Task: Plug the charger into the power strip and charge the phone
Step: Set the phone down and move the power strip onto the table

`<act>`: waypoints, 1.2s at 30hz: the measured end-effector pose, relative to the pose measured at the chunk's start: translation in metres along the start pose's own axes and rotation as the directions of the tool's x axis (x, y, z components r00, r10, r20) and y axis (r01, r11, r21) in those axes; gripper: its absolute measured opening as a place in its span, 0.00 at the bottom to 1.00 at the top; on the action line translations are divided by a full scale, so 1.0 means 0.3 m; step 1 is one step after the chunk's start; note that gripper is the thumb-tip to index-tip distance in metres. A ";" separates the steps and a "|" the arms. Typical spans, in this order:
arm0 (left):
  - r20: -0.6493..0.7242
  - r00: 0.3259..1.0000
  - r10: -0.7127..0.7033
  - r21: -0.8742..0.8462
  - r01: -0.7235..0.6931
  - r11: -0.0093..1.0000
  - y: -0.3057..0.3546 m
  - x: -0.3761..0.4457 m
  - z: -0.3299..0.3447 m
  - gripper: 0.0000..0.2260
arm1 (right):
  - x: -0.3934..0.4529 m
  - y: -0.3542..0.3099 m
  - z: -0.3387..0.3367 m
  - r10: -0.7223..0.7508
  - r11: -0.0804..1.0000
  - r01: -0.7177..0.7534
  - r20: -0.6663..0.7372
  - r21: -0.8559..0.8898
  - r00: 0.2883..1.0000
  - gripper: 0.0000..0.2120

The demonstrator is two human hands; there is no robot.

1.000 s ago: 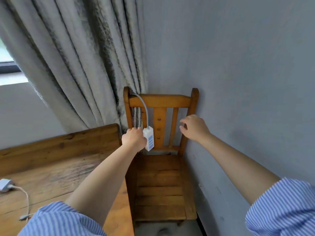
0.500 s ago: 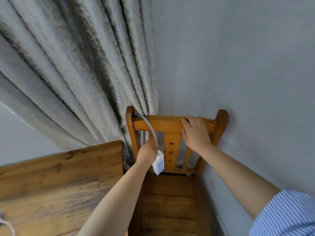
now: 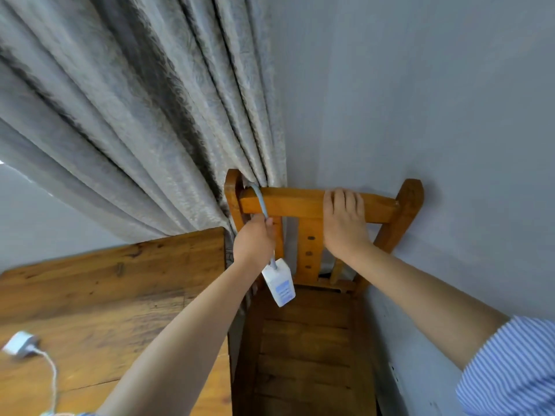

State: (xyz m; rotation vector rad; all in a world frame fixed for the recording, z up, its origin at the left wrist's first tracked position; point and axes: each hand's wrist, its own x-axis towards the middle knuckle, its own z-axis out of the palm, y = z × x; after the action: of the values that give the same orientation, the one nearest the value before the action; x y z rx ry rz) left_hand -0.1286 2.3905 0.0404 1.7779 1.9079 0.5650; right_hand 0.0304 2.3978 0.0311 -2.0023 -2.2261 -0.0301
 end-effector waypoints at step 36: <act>-0.091 0.995 0.033 0.196 -0.015 0.980 -0.402 -0.855 -0.674 0.10 | -0.376 -0.705 -0.232 -0.766 0.420 0.274 0.175 0.865 0.619 0.13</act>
State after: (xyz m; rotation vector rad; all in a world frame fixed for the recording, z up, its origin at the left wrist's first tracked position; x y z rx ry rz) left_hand -0.3322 2.1291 0.1473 1.9290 2.0708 0.4919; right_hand -0.1611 2.2554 0.1037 -0.7461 -2.4214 1.3865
